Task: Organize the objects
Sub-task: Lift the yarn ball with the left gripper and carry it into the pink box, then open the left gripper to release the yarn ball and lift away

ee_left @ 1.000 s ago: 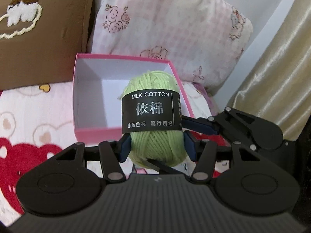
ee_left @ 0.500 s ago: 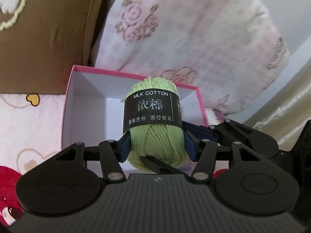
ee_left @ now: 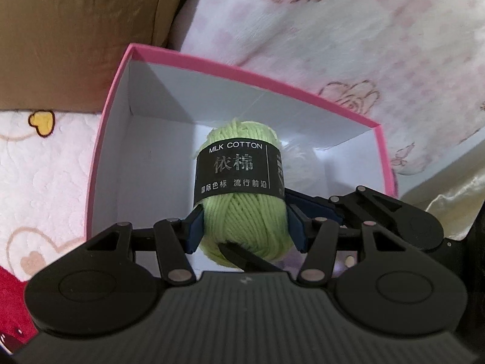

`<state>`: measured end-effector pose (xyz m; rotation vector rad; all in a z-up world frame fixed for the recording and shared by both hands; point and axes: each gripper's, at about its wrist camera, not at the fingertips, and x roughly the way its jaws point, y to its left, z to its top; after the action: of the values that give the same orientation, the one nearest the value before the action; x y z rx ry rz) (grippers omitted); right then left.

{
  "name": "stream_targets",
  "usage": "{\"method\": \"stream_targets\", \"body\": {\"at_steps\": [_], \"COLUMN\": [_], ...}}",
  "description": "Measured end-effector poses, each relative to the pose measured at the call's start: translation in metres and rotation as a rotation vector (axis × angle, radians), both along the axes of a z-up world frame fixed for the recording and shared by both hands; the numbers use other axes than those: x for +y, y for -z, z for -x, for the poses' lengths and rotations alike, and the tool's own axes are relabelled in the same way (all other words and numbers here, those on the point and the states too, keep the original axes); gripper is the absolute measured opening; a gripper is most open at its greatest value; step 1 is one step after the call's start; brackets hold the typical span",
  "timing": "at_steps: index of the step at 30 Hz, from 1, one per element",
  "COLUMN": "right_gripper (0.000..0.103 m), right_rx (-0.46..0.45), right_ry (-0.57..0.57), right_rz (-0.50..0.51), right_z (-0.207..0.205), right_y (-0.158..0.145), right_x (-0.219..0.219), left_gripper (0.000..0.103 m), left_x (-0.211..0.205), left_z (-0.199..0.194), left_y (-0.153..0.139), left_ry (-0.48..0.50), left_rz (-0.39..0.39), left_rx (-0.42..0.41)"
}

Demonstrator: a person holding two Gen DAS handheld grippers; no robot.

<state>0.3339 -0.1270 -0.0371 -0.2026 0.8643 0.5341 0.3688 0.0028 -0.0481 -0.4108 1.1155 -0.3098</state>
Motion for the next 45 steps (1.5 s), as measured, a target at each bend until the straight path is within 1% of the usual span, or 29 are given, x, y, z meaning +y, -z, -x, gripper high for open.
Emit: {"method": "stream_targets", "body": {"at_steps": [4, 7, 10, 11, 13, 15, 16, 17, 19, 21, 23, 25, 28, 31, 33, 34, 35, 36, 37, 38, 39, 40, 42, 43, 45], "right_gripper": [0.066, 0.068, 0.066, 0.059, 0.048, 0.045, 0.042, 0.042, 0.041, 0.041, 0.041, 0.042, 0.043, 0.049, 0.050, 0.051, 0.054, 0.054, 0.055, 0.056, 0.056, 0.056, 0.056, 0.056, 0.059], "right_rx": [0.033, 0.046, 0.046, 0.051, 0.055, 0.040, 0.029, 0.013, 0.025, 0.029, 0.037, 0.050, 0.072, 0.067, 0.079, 0.080, 0.078, 0.071, 0.061, 0.058, 0.053, 0.046, 0.030, 0.020, 0.002], "right_ry": [0.004, 0.009, 0.022, 0.030, 0.041, 0.066, 0.069, 0.080, 0.134, 0.152, 0.155, 0.164, 0.181, 0.200, 0.201, 0.204, 0.203, 0.208, 0.216, 0.217, 0.221, 0.227, 0.232, 0.233, 0.235], "right_rz": [0.037, 0.043, 0.046, 0.055, 0.078, 0.108, 0.120, 0.125, 0.094, 0.074, 0.072, 0.066, 0.024, -0.007, -0.016, -0.035, -0.060, -0.073, -0.082, -0.089, -0.092, -0.088, -0.085, -0.081, -0.044], "right_z": [-0.008, -0.009, -0.005, -0.004, -0.002, -0.001, -0.002, -0.004, -0.010, -0.013, -0.014, -0.014, -0.010, -0.002, 0.007, 0.014, 0.022, 0.029, 0.036, 0.032, 0.038, 0.044, 0.047, 0.052, 0.062], "right_y": [0.012, 0.016, 0.016, 0.016, 0.016, 0.016, 0.017, 0.017, 0.015, 0.014, 0.016, 0.019, 0.020, 0.016, 0.013, 0.011, 0.010, 0.008, 0.007, 0.002, 0.000, -0.004, -0.010, -0.014, -0.019], "right_x": [0.003, 0.002, -0.002, -0.002, -0.001, 0.000, 0.000, -0.001, -0.005, -0.006, -0.005, -0.005, -0.011, -0.019, -0.023, -0.026, -0.029, -0.032, -0.034, -0.039, -0.038, -0.032, -0.037, -0.035, -0.034], "left_gripper": [0.050, 0.049, 0.049, 0.049, 0.049, 0.049, 0.049, 0.049, 0.049, 0.049, 0.048, 0.049, 0.051, 0.055, 0.056, 0.057, 0.059, 0.063, 0.065, 0.066, 0.066, 0.066, 0.066, 0.067, 0.071], "left_x": [-0.002, -0.006, -0.014, -0.018, -0.020, -0.021, -0.021, -0.022, -0.021, -0.018, -0.018, -0.017, -0.013, -0.012, -0.012, -0.011, -0.007, 0.001, 0.000, -0.003, -0.003, -0.005, -0.012, -0.013, -0.013], "left_z": [-0.005, -0.008, -0.009, -0.008, -0.008, -0.012, -0.015, -0.017, -0.022, -0.025, -0.026, -0.026, -0.023, -0.018, -0.013, -0.010, -0.006, -0.002, 0.002, 0.007, 0.011, 0.017, 0.024, 0.029, 0.035], "left_y": [0.013, 0.021, 0.022, 0.022, 0.022, 0.024, 0.024, 0.024, 0.022, 0.021, 0.022, 0.025, 0.028, 0.024, 0.019, 0.016, 0.013, 0.010, 0.006, 0.001, -0.003, -0.009, -0.021, -0.026, -0.037], "left_ry": [0.006, 0.007, 0.035, 0.051, 0.056, 0.042, 0.029, 0.021, 0.014, -0.005, 0.006, 0.005, -0.009, -0.018, -0.017, -0.010, -0.010, -0.011, -0.012, -0.005, 0.008, 0.018, 0.044, 0.054, 0.072], "left_rz": [-0.016, -0.025, -0.062, -0.073, -0.061, -0.039, -0.037, -0.034, -0.035, -0.024, -0.042, -0.039, -0.021, -0.028, -0.044, -0.039, -0.010, 0.022, 0.049, 0.054, 0.036, 0.001, -0.060, -0.072, -0.056], "left_rx": [0.010, 0.027, 0.011, 0.003, -0.006, 0.000, 0.005, 0.004, -0.002, 0.008, 0.004, 0.011, 0.013, 0.002, -0.005, -0.001, -0.001, -0.003, -0.010, -0.023, -0.037, -0.054, -0.088, -0.103, -0.118]}}
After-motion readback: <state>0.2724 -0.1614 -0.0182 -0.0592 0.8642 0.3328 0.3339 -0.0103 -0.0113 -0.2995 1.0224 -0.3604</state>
